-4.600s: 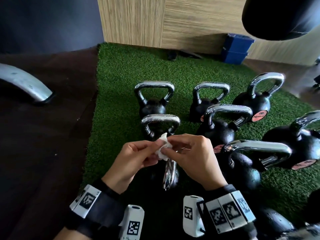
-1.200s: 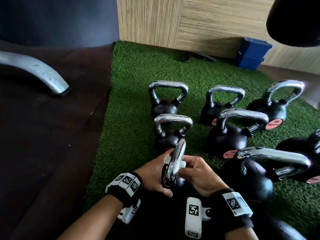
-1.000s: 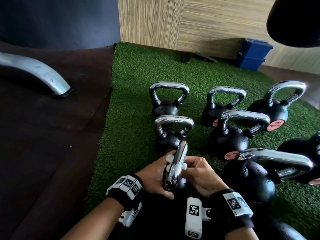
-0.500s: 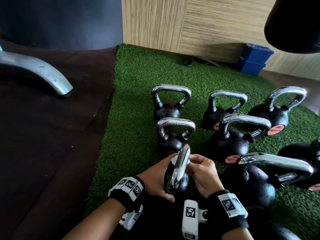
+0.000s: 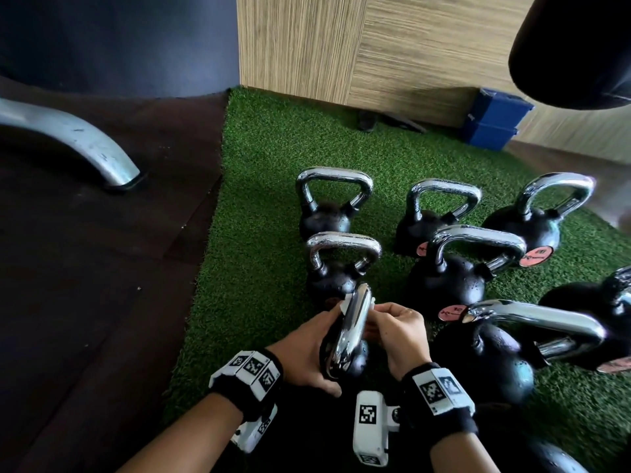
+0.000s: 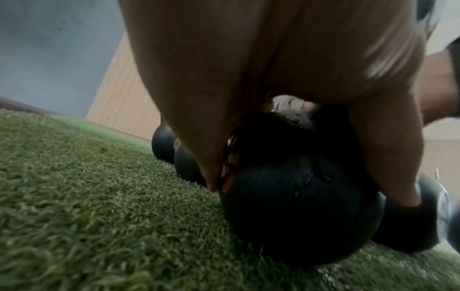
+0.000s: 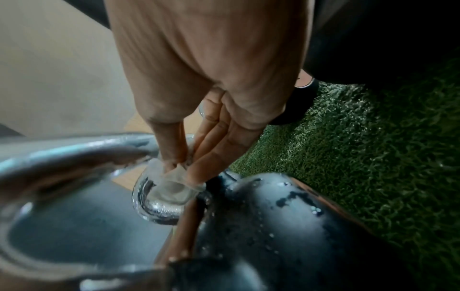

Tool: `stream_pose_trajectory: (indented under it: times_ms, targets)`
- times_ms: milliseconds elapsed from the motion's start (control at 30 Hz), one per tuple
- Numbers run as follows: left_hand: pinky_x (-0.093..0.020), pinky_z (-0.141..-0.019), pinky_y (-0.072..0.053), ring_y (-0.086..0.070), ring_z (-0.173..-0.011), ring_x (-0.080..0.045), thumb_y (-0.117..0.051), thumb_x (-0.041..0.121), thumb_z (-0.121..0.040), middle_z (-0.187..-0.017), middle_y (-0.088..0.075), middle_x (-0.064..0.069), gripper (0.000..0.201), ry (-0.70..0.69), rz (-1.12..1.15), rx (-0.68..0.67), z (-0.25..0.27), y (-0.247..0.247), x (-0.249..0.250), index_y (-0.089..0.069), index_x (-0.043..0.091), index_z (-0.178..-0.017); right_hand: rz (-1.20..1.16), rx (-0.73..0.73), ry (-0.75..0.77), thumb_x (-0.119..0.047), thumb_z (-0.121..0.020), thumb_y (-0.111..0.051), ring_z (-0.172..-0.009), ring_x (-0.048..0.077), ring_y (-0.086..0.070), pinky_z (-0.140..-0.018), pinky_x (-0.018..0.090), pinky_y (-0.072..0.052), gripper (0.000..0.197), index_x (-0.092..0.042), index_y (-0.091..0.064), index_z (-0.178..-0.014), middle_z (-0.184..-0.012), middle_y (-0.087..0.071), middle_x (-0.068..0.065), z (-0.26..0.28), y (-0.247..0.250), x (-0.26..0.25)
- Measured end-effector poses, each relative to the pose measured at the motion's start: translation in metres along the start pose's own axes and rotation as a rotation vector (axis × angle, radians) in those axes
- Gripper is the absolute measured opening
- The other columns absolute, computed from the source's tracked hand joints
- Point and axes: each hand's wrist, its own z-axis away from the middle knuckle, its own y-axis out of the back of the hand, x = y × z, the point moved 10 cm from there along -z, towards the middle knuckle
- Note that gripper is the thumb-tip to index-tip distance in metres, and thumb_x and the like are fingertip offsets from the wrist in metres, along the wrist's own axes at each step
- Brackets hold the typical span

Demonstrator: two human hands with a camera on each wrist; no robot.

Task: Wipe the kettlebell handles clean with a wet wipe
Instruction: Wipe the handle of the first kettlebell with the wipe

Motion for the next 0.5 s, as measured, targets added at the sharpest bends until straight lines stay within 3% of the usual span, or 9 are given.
stream_pose_trajectory:
  times_ms: [100,200,300,367,433,500]
  targets:
    - [-0.037,-0.122,-0.032,-0.035,-0.146,-0.009,-0.1,0.025,-0.056,-0.155,-0.038,0.003,0.129,-0.012,-0.03,0.032,0.002,0.001,0.004,-0.022,0.025,-0.158,0.195,0.025,0.027,-0.015,-0.059,-0.076,-0.049,0.023,-0.064,-0.054,0.032,-0.054,0.011,-0.007,-0.069,-0.062,-0.061,-0.072,0.017,0.001,0.0,0.0]
    - [-0.041,-0.122,-0.031,-0.033,-0.148,-0.01,-0.1,0.03,-0.058,-0.157,-0.035,0.003,0.127,-0.022,-0.043,0.017,0.002,0.002,0.007,-0.023,0.025,-0.158,0.362,0.016,0.033,-0.022,-0.061,-0.083,-0.054,0.024,-0.069,-0.059,0.039,-0.061,0.019,-0.01,-0.069,-0.061,-0.061,-0.073,0.012,0.001,-0.003,-0.007]
    - [-0.044,-0.127,-0.023,-0.011,-0.156,-0.008,-0.095,0.061,-0.052,-0.168,-0.008,0.017,0.145,0.039,-0.127,-0.07,0.003,-0.004,0.002,-0.001,0.041,-0.16,0.434,-0.073,0.016,-0.012,-0.068,-0.08,-0.058,0.029,-0.072,-0.067,0.051,-0.063,0.012,-0.008,-0.068,-0.068,-0.063,-0.073,0.015,0.009,-0.009,-0.015]
    - [-0.044,-0.127,-0.017,0.002,-0.156,-0.002,-0.087,0.08,-0.045,-0.166,0.007,0.029,0.148,0.109,-0.159,-0.077,0.006,-0.006,-0.004,0.01,0.055,-0.155,0.467,-0.073,0.064,-0.003,-0.073,-0.073,-0.054,0.028,-0.071,-0.065,0.054,-0.062,0.01,-0.008,-0.066,-0.077,-0.062,-0.072,0.014,0.01,-0.003,-0.026]
    - [-0.043,-0.128,-0.014,0.007,-0.154,0.002,-0.083,0.085,-0.046,-0.166,0.009,0.03,0.146,0.109,-0.124,-0.014,0.009,-0.006,-0.001,0.008,0.054,-0.156,0.535,-0.038,0.233,-0.009,-0.076,-0.075,-0.05,0.017,-0.068,-0.059,0.037,-0.063,0.023,-0.018,-0.064,-0.094,-0.059,-0.068,0.003,0.013,0.005,-0.052]
    - [-0.042,-0.128,-0.018,0.002,-0.154,0.004,-0.081,0.085,-0.052,-0.168,0.001,0.026,0.14,0.096,-0.076,0.087,0.012,-0.004,0.005,0.0,0.047,-0.159,0.701,-0.079,0.5,-0.012,-0.077,-0.072,-0.052,-0.001,-0.06,-0.056,0.011,-0.05,0.039,-0.032,-0.065,-0.11,-0.059,-0.06,-0.009,0.027,-0.007,-0.084]
